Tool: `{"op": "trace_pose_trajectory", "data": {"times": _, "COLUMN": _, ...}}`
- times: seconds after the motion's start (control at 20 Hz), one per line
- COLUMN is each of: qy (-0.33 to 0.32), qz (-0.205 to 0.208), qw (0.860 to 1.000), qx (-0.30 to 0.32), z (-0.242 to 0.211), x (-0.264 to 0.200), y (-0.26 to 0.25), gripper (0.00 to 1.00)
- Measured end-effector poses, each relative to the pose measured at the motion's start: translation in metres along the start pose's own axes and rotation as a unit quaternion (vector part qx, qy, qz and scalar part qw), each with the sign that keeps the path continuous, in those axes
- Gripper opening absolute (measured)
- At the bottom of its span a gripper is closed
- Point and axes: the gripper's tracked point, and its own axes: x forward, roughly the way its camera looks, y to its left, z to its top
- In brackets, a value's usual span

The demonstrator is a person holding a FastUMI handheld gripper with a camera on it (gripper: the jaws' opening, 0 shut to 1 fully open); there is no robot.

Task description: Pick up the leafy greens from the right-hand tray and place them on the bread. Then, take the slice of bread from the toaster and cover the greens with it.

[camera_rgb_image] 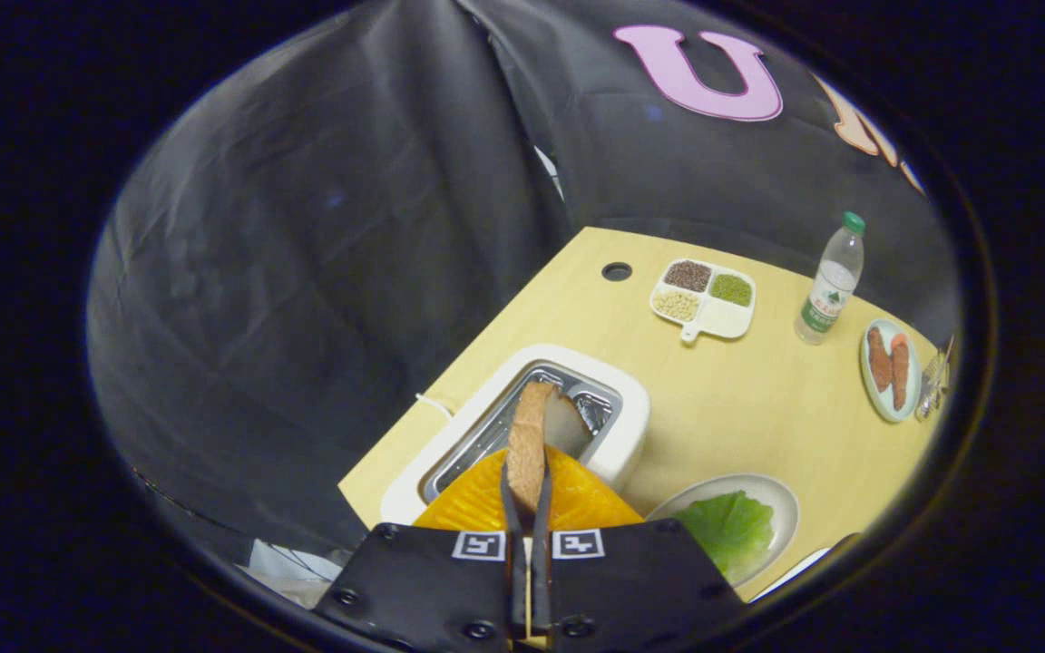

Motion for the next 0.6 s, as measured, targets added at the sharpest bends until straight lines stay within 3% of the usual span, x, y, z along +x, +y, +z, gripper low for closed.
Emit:
{"op": "trace_pose_trajectory", "data": {"times": 0.3, "qy": -0.062, "qz": 0.041, "qw": 0.997, "qx": 0.034, "z": 0.02, "x": -0.046, "y": -0.009, "gripper": 0.05}}
{"op": "trace_pose_trajectory", "data": {"times": 0.6, "qy": -0.1, "qz": 0.036, "qw": 0.993, "qx": 0.054, "z": 0.017, "x": -0.07, "y": -0.042, "gripper": 0.05}}
